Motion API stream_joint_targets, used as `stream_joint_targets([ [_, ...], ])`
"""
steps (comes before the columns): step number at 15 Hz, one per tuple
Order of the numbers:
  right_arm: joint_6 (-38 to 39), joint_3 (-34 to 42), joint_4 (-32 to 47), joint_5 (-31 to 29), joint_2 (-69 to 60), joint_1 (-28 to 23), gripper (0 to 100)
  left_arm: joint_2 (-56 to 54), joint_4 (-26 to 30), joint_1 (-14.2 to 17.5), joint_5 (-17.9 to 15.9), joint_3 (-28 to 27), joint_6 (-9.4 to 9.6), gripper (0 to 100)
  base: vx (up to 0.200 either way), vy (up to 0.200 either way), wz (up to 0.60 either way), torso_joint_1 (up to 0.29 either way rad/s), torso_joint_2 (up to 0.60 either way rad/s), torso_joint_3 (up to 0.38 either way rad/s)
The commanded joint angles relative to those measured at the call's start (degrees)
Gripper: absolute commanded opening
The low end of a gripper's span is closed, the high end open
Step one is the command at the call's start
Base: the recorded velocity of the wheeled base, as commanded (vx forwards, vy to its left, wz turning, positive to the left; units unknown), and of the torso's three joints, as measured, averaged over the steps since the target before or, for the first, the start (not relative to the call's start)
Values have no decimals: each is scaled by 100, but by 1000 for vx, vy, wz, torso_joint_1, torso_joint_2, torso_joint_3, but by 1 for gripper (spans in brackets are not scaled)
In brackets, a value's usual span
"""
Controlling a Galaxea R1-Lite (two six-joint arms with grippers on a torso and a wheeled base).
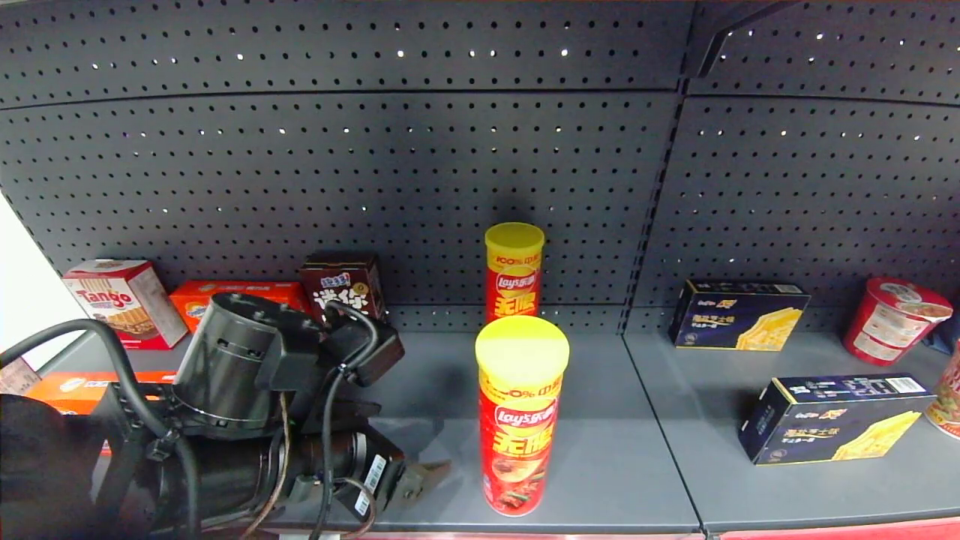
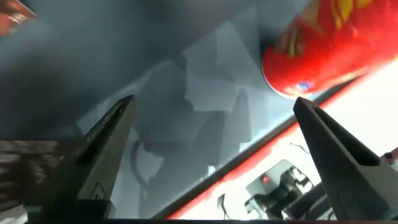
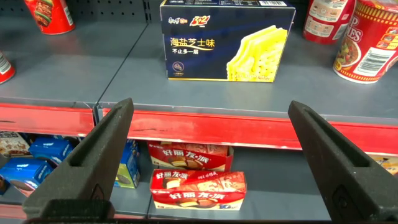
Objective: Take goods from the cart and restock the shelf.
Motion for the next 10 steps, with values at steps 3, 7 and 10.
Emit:
stream_joint_targets([
  [3,-3,0,-1,2,8,0,100,238,-17,-59,10,-37,8,100,0,0,0,0,0,0],
  [7,-3,0,-1,2,8,0,100,440,-105,-59,10,-107,8,100,0,0,0,0,0,0],
  [10,-3,0,-1,2,8,0,100,721,-404,-68,19,-213,8,100,0,0,0,0,0,0],
])
